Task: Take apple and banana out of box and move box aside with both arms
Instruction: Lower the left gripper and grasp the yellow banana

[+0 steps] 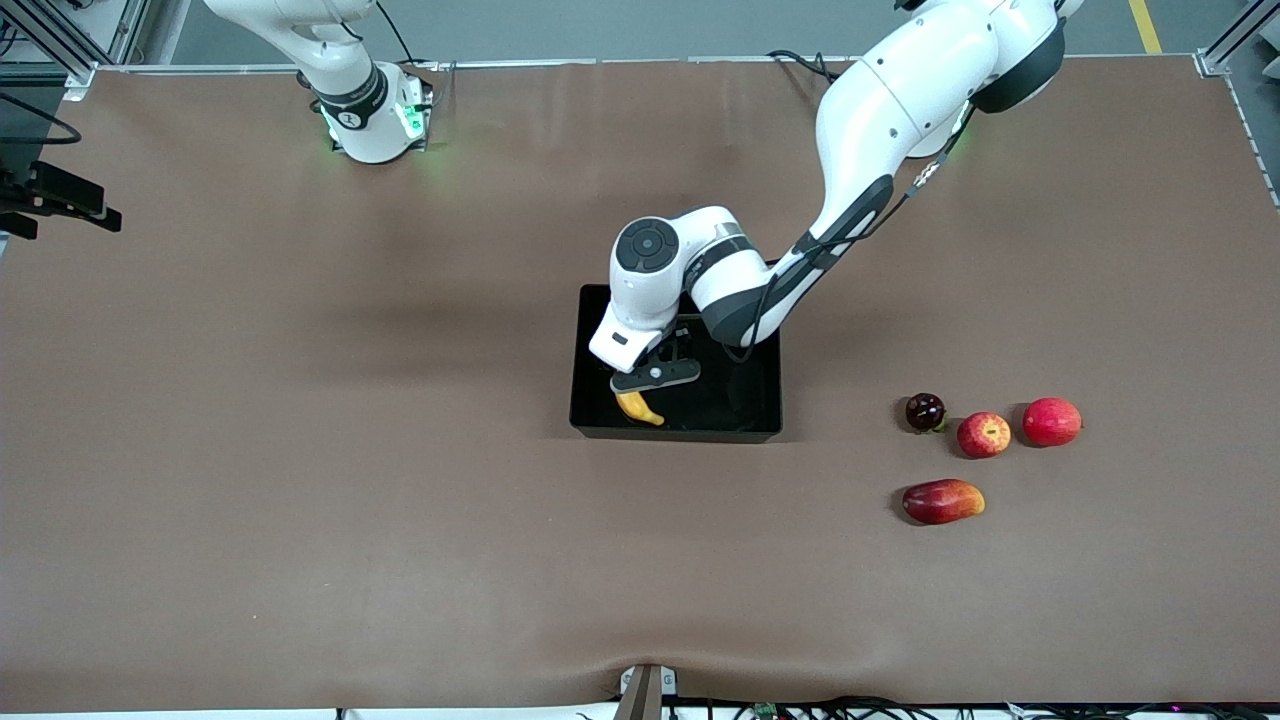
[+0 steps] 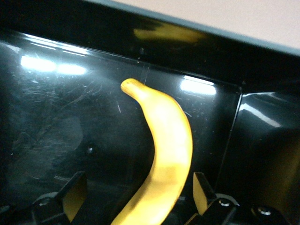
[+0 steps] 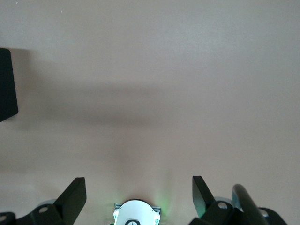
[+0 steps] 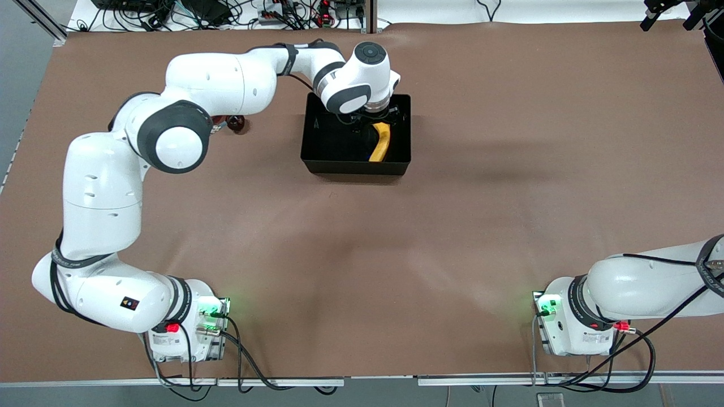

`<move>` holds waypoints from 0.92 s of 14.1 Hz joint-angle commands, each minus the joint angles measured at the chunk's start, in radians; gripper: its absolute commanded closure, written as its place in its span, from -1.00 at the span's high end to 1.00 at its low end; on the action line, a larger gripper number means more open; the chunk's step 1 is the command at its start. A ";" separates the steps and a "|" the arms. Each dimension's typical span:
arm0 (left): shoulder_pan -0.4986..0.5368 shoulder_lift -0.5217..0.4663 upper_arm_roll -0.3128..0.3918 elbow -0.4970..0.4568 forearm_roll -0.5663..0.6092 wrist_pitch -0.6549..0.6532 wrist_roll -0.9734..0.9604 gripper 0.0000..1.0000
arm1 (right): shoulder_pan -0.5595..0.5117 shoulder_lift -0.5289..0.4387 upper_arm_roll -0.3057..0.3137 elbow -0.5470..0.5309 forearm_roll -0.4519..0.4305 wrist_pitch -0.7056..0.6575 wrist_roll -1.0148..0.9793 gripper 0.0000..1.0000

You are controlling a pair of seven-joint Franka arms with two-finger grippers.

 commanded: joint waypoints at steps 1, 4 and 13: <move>-0.033 0.033 0.031 0.028 0.002 0.013 0.065 1.00 | -0.015 -0.017 0.008 -0.017 0.016 -0.001 0.001 1.00; -0.057 0.033 0.065 0.028 0.004 0.013 0.103 1.00 | -0.015 -0.017 0.008 -0.017 0.016 -0.001 0.001 1.00; -0.043 0.018 0.067 0.028 0.005 0.013 0.176 1.00 | -0.015 -0.017 0.008 -0.017 0.016 -0.003 0.003 1.00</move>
